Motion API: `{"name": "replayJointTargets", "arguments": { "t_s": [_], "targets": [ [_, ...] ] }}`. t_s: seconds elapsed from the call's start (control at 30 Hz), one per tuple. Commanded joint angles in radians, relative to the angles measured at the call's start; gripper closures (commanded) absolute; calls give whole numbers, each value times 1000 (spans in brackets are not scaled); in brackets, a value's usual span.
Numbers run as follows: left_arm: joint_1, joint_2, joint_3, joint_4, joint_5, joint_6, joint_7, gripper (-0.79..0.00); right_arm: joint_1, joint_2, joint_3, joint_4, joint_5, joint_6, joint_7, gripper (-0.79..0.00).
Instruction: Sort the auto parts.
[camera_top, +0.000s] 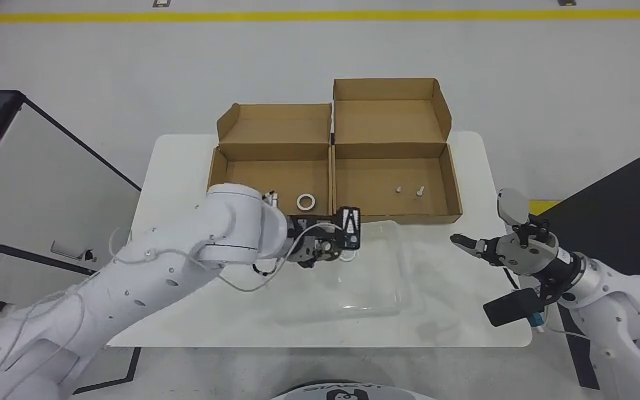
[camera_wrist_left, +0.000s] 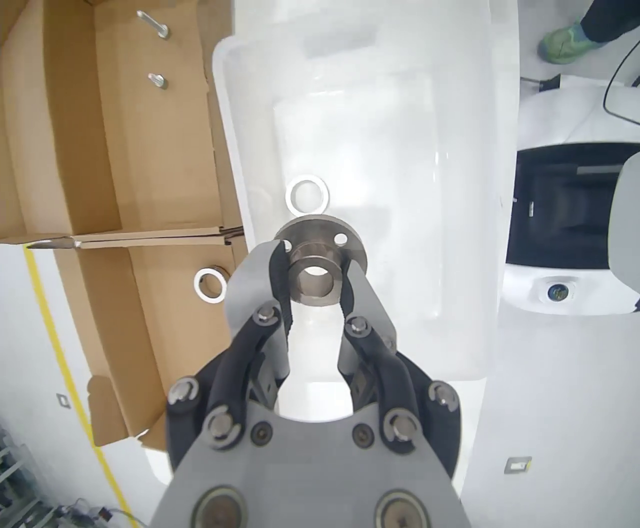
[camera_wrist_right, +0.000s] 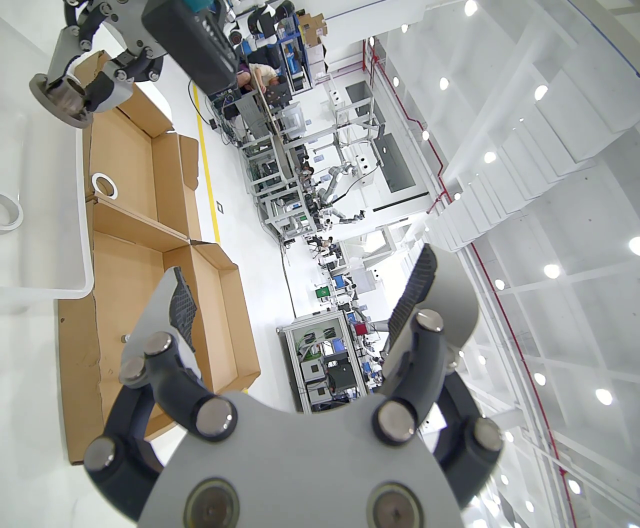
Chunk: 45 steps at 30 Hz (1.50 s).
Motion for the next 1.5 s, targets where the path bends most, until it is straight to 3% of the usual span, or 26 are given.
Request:
{"name": "replayJointTargets", "arguments": {
  "t_s": [0.0,0.23,0.5,0.7,1.0,1.3,1.47],
  "targets": [
    [53,24,-74,2,1,-39,76,0,0,0,0,0,0,0,0,-785],
    [233,86,-281,50,8,-196,346,0,0,0,0,0,0,0,0,-785],
    [387,107,-451,147,33,-388,777,0,0,0,0,0,0,0,0,-785],
    [437,109,-462,163,145,-388,1105,0,0,0,0,0,0,0,0,-785],
    [434,119,-438,225,356,-388,1612,0,0,0,0,0,0,0,0,-785],
    [396,129,-385,284,535,-388,1906,0,0,0,0,0,0,0,0,-785],
    [388,128,-381,288,542,-376,1960,0,0,0,0,0,0,0,0,-785]
  ]
}}
